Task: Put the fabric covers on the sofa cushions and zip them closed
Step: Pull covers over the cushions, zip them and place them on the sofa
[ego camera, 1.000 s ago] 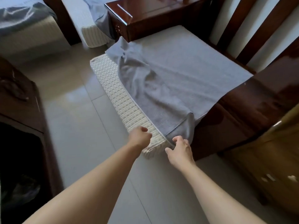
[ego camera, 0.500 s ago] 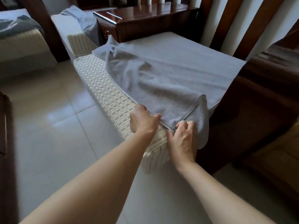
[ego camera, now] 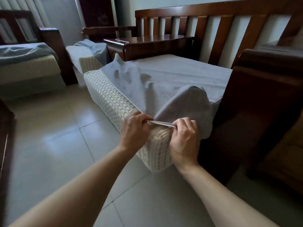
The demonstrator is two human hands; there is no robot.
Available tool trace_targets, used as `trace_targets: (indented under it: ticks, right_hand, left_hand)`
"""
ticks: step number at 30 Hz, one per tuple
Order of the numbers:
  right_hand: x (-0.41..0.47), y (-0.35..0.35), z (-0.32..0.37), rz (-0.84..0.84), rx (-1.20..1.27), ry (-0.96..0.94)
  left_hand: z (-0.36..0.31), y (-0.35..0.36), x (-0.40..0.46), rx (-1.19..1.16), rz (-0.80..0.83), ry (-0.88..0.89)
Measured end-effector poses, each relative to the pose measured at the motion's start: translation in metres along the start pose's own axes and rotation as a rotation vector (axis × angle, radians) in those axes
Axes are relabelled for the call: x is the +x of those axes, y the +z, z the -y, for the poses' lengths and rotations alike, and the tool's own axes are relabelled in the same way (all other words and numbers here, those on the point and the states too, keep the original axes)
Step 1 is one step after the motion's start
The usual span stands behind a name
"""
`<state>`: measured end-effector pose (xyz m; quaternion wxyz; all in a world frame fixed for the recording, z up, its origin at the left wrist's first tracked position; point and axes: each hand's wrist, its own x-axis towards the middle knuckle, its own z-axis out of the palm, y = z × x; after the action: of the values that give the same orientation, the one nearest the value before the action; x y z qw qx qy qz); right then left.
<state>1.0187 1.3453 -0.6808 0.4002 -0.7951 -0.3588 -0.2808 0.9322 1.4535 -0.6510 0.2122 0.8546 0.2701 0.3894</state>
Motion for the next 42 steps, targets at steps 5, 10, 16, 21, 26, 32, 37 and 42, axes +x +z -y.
trace_targets:
  ticks: [5,10,16,21,26,32,37,42]
  right_hand:
    - [-0.019,-0.01,0.004,0.026,0.128,-0.032]
    - [-0.033,-0.01,0.0,0.141,0.153,-0.047]
    - [-0.051,-0.004,-0.002,0.306,0.161,-0.078]
    - [-0.08,0.013,-0.006,0.404,0.031,-0.171]
    - [-0.095,0.019,-0.015,0.406,-0.051,-0.319]
    - [-0.114,0.032,-0.026,0.429,-0.127,-0.354]
    - [-0.134,0.048,-0.045,0.562,-0.184,-0.44]
    - [-0.148,0.06,-0.048,0.456,-0.15,-0.409]
  left_hand:
    - [0.024,-0.014,-0.036,0.195,0.073,0.286]
    - [0.032,-0.025,-0.033,0.433,0.102,0.49]
    - [0.04,-0.012,-0.035,0.441,0.13,0.64]
    - [0.058,0.001,-0.062,0.36,0.073,0.547]
    - [0.078,0.015,-0.079,0.394,0.118,0.533]
    - [0.096,0.033,-0.089,0.439,0.16,0.503]
    - [0.111,0.049,-0.111,0.5,0.327,0.456]
    - [0.127,0.058,-0.128,0.442,0.217,0.369]
